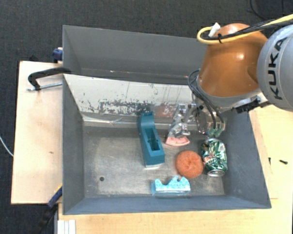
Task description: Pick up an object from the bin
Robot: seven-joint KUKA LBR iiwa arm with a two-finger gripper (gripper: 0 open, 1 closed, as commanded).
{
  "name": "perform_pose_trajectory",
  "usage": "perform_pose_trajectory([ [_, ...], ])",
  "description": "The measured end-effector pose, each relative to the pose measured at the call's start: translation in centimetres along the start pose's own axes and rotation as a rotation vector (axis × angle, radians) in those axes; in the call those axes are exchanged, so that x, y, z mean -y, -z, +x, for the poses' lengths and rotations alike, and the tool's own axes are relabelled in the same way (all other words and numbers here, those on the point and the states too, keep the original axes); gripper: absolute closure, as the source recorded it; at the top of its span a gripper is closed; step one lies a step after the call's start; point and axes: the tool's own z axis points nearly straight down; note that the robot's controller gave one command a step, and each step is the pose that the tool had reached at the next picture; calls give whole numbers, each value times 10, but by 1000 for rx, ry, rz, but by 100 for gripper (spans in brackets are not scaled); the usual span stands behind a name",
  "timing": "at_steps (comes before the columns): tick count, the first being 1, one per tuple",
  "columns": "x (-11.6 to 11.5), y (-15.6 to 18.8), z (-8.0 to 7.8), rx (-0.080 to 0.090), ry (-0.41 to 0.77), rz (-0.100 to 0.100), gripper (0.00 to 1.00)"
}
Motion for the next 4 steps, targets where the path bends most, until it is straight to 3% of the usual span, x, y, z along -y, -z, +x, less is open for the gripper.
perform_pose_trajectory([
  [4, 0, 0, 0, 0, 0, 0, 100],
])
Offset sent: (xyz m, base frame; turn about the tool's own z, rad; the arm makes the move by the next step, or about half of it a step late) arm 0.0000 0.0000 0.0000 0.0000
